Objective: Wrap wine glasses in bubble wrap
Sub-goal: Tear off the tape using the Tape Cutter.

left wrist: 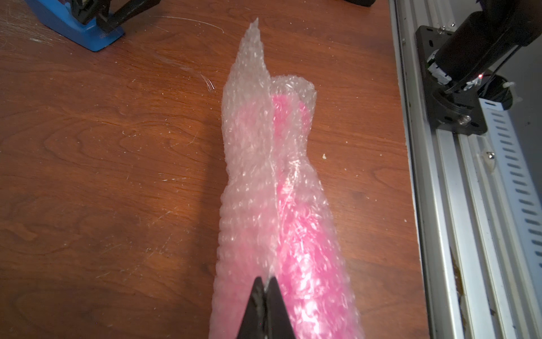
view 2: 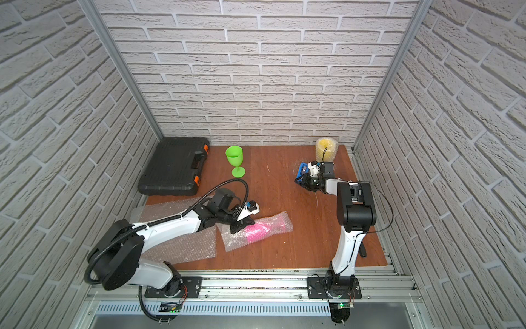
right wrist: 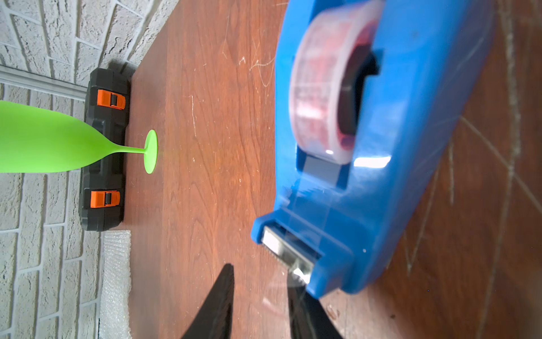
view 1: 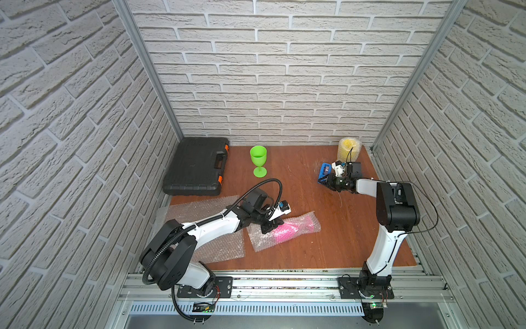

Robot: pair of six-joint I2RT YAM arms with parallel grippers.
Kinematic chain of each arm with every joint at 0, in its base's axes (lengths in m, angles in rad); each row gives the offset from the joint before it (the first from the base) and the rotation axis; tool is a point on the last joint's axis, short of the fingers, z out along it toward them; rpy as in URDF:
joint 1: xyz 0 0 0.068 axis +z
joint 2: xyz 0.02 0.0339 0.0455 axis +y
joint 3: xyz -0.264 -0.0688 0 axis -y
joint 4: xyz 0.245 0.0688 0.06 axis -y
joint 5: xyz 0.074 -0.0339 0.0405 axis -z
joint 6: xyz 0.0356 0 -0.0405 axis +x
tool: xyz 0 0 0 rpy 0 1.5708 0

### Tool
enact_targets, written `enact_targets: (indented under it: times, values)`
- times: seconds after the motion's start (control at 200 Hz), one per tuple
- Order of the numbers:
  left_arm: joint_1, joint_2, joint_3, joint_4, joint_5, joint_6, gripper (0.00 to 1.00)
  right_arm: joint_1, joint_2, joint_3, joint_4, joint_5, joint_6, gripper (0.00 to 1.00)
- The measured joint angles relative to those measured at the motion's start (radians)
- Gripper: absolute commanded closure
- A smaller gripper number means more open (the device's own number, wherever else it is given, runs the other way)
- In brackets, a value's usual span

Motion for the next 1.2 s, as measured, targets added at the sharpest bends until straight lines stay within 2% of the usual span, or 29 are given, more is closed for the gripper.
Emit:
enact_targets:
  times: [0.265,0.335,0.425,0.875,1.2]
  values:
    - [-0.001,0.003,0.002,-0.001,0.000,0.000,0.98,-0.005,0.000,-0.003,0.000,0.001,0.000,0.81]
    - [-0.001,0.005,0.005,-0.003,0.000,0.000,0.97,-0.006,0.000,-0.004,0.000,0.001,0.001,0.86]
    - [-0.001,0.008,0.010,-0.006,0.000,0.000,0.97,-0.006,0.000,-0.003,-0.006,0.006,0.000,0.97]
    - [-0.001,0.018,0.017,-0.010,0.003,0.000,0.98,0.015,0.039,0.116,-0.256,0.086,-0.009,0.97]
    - [-0.001,0.033,0.031,-0.018,0.005,0.001,0.98,0.032,0.057,0.160,-0.335,0.187,0.016,0.97]
